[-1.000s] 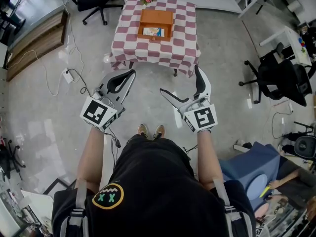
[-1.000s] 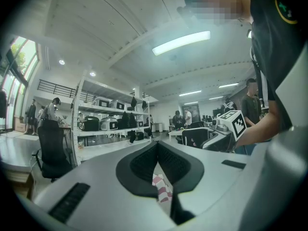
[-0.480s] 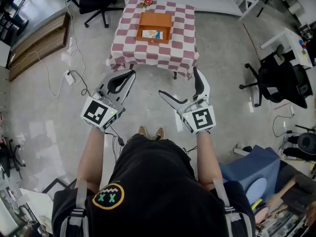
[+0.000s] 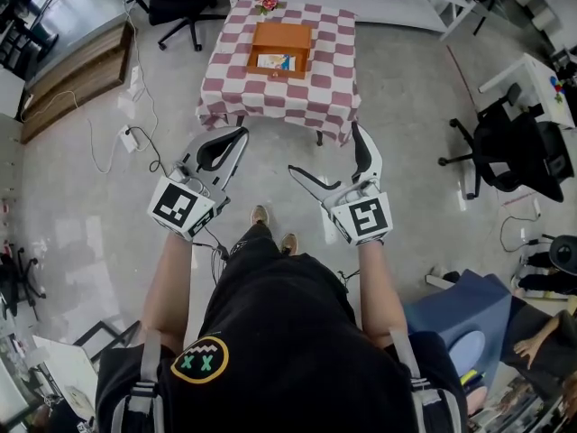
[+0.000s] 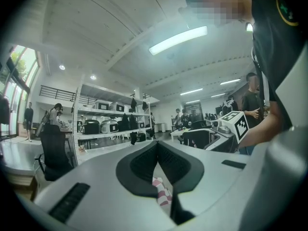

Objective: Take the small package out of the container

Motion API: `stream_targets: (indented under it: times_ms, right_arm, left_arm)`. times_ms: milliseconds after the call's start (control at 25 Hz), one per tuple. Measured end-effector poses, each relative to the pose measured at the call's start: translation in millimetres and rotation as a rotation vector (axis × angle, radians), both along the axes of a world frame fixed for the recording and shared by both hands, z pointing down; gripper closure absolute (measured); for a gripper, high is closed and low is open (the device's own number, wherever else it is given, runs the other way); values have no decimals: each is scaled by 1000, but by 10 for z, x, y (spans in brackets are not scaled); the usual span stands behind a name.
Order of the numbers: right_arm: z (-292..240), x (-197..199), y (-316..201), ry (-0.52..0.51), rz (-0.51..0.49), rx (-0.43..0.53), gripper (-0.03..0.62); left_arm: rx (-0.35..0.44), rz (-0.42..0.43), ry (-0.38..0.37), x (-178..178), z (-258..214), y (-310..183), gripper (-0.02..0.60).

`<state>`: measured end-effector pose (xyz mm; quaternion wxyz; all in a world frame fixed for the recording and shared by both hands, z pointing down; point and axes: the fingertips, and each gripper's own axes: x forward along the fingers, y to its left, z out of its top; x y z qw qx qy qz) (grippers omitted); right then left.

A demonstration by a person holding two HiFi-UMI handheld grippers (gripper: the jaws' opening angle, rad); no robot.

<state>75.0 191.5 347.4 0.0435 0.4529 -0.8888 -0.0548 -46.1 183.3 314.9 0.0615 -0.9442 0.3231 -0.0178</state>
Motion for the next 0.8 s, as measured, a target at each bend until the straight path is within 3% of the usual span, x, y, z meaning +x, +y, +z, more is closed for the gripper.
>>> stream_targets:
  times_ms: [360,800]
  right_arm:
    - [82,51,-277,17,1,6,-3]
    - [238,20,-1239,32,17,-25,-3]
  left_arm:
    - [-1,15,0,88,127,-274,565]
    - [-30,30,14,65,310,-1270,565]
